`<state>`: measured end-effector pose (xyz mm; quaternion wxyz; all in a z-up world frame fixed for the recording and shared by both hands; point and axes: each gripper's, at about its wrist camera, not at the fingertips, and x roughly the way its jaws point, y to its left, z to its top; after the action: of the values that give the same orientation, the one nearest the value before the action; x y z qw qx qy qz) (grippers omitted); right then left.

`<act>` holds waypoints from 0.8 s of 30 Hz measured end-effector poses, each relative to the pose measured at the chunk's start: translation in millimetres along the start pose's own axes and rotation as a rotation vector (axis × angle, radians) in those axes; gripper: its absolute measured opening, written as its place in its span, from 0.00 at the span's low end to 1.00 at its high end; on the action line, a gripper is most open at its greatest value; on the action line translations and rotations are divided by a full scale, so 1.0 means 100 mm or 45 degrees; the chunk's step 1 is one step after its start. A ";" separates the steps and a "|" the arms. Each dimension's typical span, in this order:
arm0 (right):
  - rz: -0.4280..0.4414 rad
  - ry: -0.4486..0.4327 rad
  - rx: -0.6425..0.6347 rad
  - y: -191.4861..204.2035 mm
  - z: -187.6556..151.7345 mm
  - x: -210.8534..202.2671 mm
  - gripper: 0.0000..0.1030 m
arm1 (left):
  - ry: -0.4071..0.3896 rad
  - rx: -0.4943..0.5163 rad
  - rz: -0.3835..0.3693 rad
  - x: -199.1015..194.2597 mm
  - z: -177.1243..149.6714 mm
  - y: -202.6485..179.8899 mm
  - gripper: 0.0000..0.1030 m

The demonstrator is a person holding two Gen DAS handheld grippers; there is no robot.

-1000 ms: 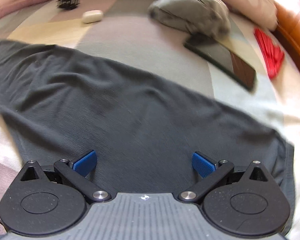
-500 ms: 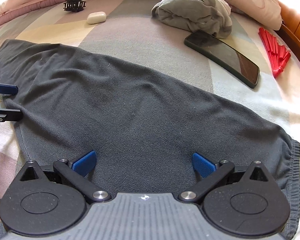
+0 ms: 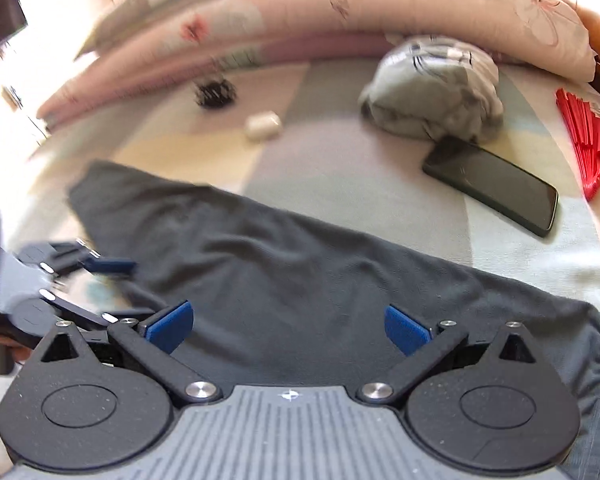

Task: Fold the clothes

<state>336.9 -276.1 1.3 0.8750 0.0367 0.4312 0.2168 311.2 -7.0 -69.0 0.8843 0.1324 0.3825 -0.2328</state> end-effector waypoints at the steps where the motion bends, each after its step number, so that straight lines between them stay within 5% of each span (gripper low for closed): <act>1: 0.007 -0.024 0.001 0.04 -0.04 -0.14 1.00 | -0.025 -0.001 0.024 -0.13 -0.03 -0.06 0.70; 5: 0.027 -0.112 0.000 0.18 -0.46 -0.84 1.00 | -0.096 -0.050 0.028 -0.69 -0.26 -0.35 0.73; 12: 0.062 -0.079 0.117 0.28 -1.40 -1.59 1.00 | -0.091 -0.115 -0.022 -1.27 -0.61 -0.85 0.74; 19: -0.060 0.023 0.136 0.31 -2.02 -1.30 1.00 | -0.115 -0.087 -0.119 -1.43 -0.77 -1.36 0.74; 24: -0.083 0.030 0.193 0.31 -2.28 -0.99 1.00 | -0.118 -0.053 -0.091 -1.27 -0.84 -1.63 0.74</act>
<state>97.9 -317.0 -60.1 0.8711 0.0862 0.4578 0.1555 100.5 -72.3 -40.6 0.8947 0.0892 0.3505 -0.2622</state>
